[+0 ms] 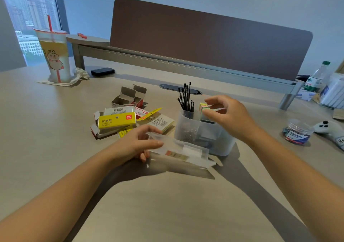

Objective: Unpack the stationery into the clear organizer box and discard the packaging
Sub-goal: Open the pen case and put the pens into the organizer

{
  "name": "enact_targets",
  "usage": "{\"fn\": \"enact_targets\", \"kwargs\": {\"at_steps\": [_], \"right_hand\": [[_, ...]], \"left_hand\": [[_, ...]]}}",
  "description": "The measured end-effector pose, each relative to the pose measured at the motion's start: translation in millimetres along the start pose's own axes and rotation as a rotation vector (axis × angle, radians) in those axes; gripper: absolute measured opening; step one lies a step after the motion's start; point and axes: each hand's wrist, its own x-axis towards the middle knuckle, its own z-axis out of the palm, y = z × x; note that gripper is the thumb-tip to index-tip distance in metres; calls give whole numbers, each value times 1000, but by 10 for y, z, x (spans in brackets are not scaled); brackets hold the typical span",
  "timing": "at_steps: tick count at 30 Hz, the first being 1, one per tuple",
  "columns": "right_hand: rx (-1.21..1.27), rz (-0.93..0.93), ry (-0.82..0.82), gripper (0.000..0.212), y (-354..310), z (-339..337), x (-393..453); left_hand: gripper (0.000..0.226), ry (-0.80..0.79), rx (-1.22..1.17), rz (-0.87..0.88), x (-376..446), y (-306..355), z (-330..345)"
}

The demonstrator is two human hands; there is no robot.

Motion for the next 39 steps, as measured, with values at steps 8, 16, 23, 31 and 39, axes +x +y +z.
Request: {"fn": "enact_targets", "kwargs": {"at_steps": [8, 16, 23, 31, 39], "right_hand": [[132, -43, 89, 13, 10, 157, -730], [-152, -108, -263, 36, 103, 610, -895], [-183, -125, -273, 36, 125, 618, -884], [-195, -126, -294, 39, 150, 626, -884], [-175, -69, -313, 41, 184, 507, -941]], "left_hand": [[13, 573, 39, 166, -213, 33, 79], [9, 817, -185, 141, -351, -74, -66], [25, 917, 417, -8, -181, -131, -119], [46, 938, 882, -135, -69, -192, -236], [51, 854, 895, 190, -256, -67, 45]]}}
